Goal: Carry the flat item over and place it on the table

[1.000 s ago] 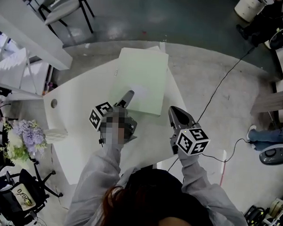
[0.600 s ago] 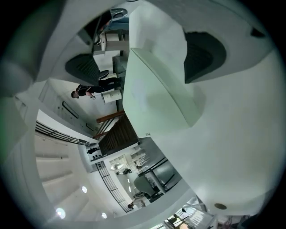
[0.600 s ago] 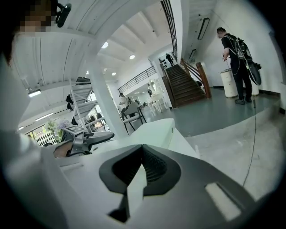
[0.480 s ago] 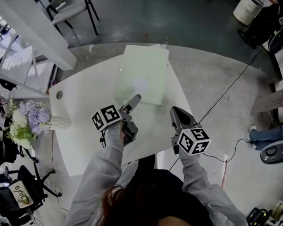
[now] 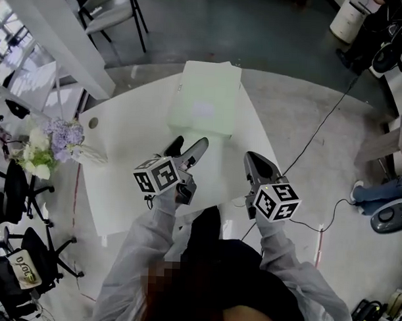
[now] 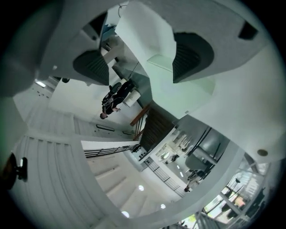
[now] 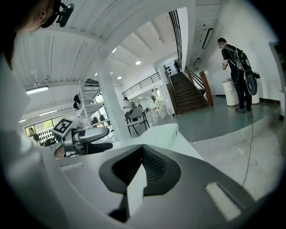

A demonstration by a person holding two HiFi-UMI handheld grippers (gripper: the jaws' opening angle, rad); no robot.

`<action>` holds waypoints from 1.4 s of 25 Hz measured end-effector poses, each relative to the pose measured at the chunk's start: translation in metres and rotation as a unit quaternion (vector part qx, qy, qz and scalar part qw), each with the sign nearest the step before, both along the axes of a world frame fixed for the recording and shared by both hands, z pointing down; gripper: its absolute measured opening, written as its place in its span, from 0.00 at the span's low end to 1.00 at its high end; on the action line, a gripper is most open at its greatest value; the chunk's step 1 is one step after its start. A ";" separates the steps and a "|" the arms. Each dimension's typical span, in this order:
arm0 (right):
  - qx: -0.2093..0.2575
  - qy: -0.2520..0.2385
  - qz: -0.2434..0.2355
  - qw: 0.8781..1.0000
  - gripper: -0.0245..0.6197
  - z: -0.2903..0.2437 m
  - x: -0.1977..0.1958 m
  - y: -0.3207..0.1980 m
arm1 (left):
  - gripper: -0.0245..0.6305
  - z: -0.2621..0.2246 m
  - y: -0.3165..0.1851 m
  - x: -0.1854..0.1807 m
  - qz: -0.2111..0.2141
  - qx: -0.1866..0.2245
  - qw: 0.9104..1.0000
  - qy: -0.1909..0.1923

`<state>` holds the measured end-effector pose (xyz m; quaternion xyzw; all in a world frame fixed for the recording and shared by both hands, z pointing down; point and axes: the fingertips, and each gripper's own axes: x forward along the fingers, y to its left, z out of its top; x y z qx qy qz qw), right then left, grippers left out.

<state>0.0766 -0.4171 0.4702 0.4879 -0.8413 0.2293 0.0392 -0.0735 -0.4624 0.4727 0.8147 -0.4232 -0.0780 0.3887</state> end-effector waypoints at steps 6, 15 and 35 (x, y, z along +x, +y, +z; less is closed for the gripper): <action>0.021 0.001 -0.005 1.000 0.06 -0.012 0.002 0.042 | 0.54 -0.039 0.044 0.007 0.029 0.134 0.988 -0.067; 0.039 0.021 0.005 0.999 0.06 -0.018 0.017 0.105 | 0.25 -0.041 0.123 0.007 0.016 0.177 0.970 -0.163; 0.031 0.036 -0.025 0.999 0.05 0.003 0.002 0.229 | 0.03 -0.025 0.261 0.004 0.029 0.185 0.961 -0.203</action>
